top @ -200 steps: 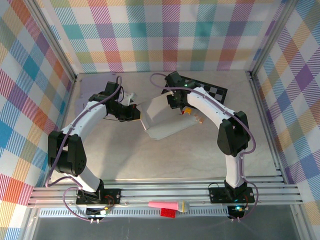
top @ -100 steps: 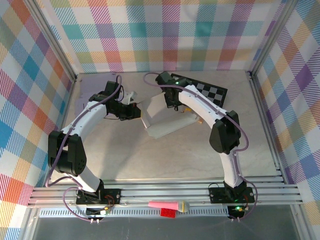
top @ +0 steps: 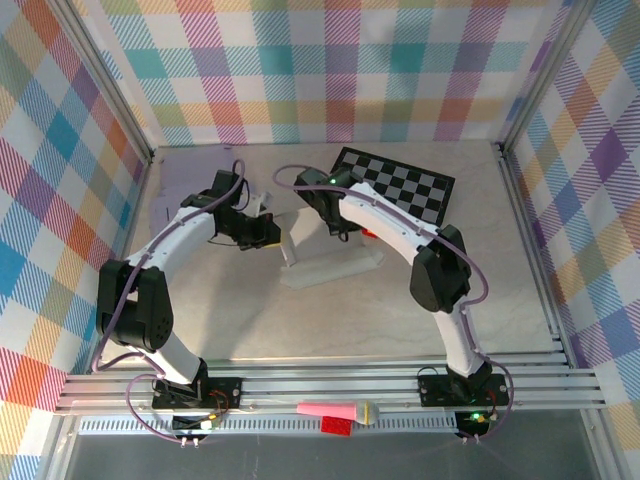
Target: Fold the paper box
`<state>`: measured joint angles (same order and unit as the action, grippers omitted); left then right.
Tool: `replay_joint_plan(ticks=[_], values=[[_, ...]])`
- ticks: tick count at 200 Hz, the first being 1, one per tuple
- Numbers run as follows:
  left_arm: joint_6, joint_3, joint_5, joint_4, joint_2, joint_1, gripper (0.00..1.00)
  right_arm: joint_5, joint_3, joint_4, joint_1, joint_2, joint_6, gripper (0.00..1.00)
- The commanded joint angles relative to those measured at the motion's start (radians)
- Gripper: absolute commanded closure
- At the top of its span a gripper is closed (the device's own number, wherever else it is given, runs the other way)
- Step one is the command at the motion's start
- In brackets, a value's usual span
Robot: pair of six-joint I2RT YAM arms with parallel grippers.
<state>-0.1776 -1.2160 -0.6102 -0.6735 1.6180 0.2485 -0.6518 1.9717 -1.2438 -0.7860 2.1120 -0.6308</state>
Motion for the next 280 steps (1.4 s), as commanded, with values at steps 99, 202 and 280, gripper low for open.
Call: replay_joint_plan(ticks=[99,202,280], values=[[-0.293,0.313,0.218,0.387,0.044,0.126,1.00,0.230,-0.406,0.245,-0.019,-0.134,-0.090,1.00],[-0.317,0.309,0.349,0.347,-0.006,0.191,0.83,0.163,-0.473,0.324,-0.036,-0.221,-0.090,1.00],[-0.378,0.336,0.804,0.259,-0.177,0.365,1.00,0.022,-0.572,0.398,-0.095,-0.344,-0.142,1.00]])
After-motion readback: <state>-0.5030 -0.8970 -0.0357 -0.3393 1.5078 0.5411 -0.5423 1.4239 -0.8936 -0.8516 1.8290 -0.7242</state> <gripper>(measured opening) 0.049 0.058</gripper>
